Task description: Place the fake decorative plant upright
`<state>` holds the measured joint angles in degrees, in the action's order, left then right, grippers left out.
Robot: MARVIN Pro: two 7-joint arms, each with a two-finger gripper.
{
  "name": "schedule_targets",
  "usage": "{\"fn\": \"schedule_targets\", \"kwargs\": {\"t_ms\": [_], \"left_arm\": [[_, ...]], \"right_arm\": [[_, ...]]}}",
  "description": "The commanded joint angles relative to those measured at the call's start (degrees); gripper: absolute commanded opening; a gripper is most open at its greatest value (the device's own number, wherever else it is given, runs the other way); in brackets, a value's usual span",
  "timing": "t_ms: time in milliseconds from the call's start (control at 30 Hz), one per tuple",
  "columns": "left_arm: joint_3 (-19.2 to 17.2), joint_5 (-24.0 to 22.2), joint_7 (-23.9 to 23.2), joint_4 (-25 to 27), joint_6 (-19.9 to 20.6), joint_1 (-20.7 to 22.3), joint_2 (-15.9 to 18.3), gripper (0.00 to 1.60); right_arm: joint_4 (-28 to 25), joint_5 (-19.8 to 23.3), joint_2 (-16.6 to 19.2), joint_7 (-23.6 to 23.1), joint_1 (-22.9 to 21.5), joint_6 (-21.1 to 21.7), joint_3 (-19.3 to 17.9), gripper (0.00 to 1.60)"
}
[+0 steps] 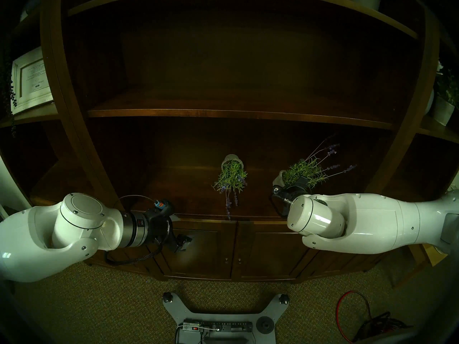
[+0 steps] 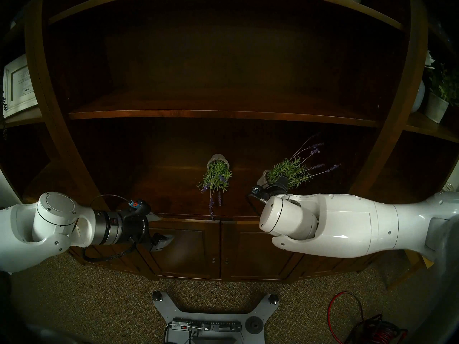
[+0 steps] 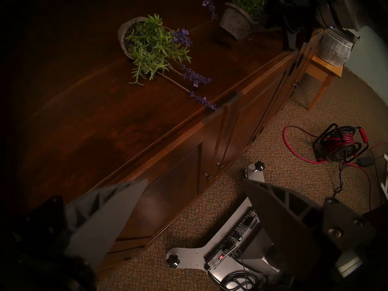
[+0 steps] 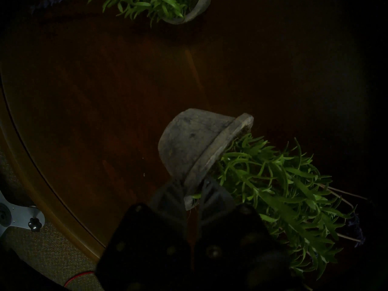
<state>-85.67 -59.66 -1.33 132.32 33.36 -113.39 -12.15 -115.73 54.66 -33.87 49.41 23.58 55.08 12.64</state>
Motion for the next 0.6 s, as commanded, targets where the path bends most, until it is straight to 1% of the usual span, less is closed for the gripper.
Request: {"fn": "schedule_targets", "kwargs": {"t_ms": [0,167,267,400,433,467,567], "left_arm": [[-0.83,0.04,0.07,0.36,-0.31,0.84,0.02,1.6],[-0.83,0.04,0.07,0.35,-0.31,0.84,0.02,1.6],[-0.82,0.04,0.07,0.35,-0.31,0.84,0.02,1.6],[-0.81,0.04,0.07,0.35,-0.3,0.84,0.02,1.6],[-0.81,0.05,0.07,0.35,-0.3,0.84,0.02,1.6],[-0.81,0.05,0.07,0.35,-0.3,0.83,0.02,1.6],[-0.81,0.05,0.07,0.35,-0.3,0.84,0.02,1.6]], "right_arm": [[-0.24,-4.17,1.84,3.18,-6.14,-0.08,0.91,0.0],[0.02,-5.55,2.4,2.45,-7.59,-0.08,3.01,0.0],[0.03,-6.87,2.84,1.72,-9.39,-0.08,5.39,0.0],[0.06,-7.78,3.08,1.37,-10.4,-0.08,6.66,0.0],[0.02,-7.86,3.1,1.06,-11.54,-0.08,7.86,0.0],[0.09,-8.34,3.18,1.16,-10.86,-0.08,7.36,0.0],[-0.25,-9.1,3.25,0.49,-13.09,-0.08,10.02,0.0]]}}
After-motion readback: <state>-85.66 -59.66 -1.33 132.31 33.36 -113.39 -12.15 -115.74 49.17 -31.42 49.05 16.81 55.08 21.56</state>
